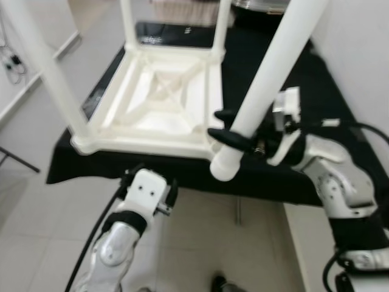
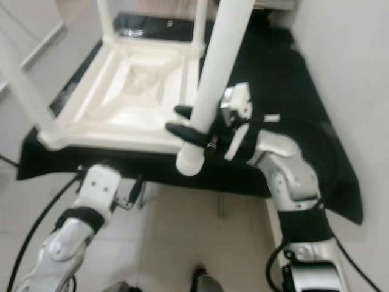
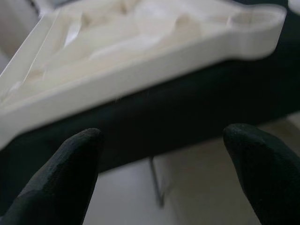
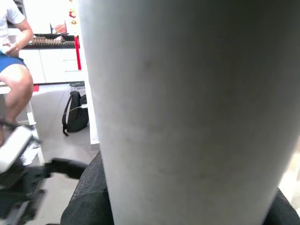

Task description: Building children table

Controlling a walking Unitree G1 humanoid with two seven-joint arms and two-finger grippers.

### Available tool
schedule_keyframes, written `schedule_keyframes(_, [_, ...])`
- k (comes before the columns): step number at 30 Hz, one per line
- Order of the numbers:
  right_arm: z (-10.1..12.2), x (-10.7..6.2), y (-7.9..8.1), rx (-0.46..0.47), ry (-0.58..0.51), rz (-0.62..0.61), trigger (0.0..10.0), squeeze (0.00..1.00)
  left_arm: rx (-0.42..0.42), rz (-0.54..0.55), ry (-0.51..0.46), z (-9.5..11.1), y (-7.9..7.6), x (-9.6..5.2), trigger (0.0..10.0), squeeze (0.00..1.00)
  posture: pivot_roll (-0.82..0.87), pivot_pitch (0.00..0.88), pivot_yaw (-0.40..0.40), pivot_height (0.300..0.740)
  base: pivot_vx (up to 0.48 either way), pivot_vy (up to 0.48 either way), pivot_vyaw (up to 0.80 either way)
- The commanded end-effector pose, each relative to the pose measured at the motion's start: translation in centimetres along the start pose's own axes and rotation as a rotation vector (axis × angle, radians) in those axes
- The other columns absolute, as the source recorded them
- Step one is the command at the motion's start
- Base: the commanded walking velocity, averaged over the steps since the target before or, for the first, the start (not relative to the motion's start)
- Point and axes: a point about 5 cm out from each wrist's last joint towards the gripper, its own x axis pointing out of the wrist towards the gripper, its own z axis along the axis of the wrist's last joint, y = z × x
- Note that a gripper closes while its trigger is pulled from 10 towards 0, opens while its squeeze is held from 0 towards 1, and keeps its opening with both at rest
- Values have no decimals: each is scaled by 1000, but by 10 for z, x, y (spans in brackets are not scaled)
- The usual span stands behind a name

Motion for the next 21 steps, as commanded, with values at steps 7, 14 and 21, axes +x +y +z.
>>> schedule_keyframes(7, [-5,9,-8,28,-34,-185,10000,0,-54,-29,19,-7,0,1,10000,0,57,199,-19,740,0,0,0])
schedule_keyframes(14, [-12,24,0,87,-53,-241,10000,0,-47,-8,21,-10,8,5,10000,0,62,200,-22,740,0,0,-457])
schedule_keyframes(21, [-9,29,-1,70,-65,-258,10000,0,-46,9,13,-11,10,7,10000,0,52,202,-35,740,0,0,-76])
